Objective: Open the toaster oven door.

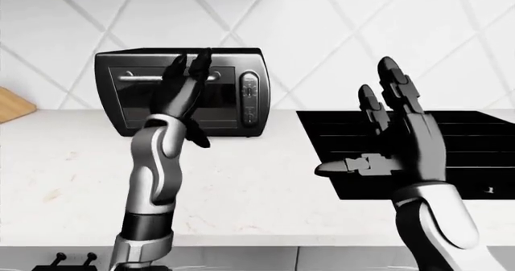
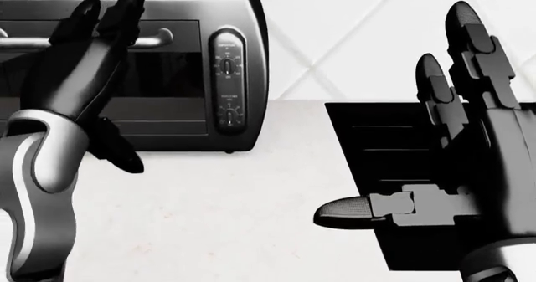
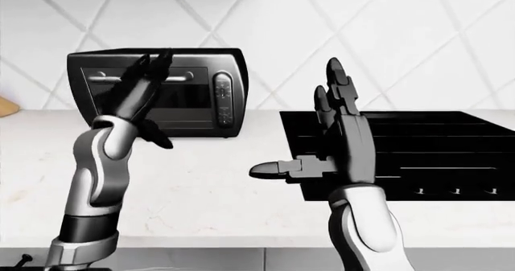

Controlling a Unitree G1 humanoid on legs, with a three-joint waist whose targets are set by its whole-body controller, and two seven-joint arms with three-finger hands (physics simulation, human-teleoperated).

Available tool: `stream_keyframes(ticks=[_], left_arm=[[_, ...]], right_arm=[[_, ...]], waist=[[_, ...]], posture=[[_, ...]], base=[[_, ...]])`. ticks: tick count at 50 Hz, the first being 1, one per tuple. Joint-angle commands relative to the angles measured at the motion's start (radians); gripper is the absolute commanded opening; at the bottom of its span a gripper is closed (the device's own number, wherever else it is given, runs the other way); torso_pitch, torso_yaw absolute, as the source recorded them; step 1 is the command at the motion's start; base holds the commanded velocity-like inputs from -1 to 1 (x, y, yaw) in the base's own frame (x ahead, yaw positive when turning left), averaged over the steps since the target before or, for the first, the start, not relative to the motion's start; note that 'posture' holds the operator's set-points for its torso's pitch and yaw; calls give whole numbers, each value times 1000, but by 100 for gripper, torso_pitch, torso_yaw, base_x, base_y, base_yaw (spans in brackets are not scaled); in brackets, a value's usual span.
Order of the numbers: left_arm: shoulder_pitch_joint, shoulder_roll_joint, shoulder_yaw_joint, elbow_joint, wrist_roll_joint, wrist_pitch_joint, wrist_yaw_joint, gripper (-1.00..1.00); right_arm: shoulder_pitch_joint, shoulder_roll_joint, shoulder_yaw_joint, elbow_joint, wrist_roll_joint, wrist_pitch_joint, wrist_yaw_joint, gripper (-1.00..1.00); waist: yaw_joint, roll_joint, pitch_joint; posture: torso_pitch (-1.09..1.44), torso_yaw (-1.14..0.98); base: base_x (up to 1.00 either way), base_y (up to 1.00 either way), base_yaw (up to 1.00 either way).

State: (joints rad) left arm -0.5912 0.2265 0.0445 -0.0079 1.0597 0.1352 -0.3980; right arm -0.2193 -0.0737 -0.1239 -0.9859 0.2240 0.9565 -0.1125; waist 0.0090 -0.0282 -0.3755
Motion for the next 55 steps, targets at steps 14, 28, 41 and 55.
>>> stream_keyframes(ticks=[14,28,41,55], left_arm=[[-80,51,13,122,50,-64,11,100],[-221,103,4,409,63,-122,48,100],[-383,129,-12,736,68,-183,153,100],[-532,134,-69,1130,83,-240,353,100]], right_arm=[[-7,-3,0,10,-8,-71,9,100],[-30,-6,-9,-20,3,-22,-3,100],[-43,-9,-9,-17,9,-13,-8,100],[-30,-11,-6,6,4,-47,-2,100]], waist=[[-4,4,-1],[-3,4,0],[-5,3,0],[-11,2,-4]], posture=[[-55,0],[-55,0],[-55,0],[-55,0]], base=[[0,0,0],[0,0,0],[0,0,0],[0,0,0]])
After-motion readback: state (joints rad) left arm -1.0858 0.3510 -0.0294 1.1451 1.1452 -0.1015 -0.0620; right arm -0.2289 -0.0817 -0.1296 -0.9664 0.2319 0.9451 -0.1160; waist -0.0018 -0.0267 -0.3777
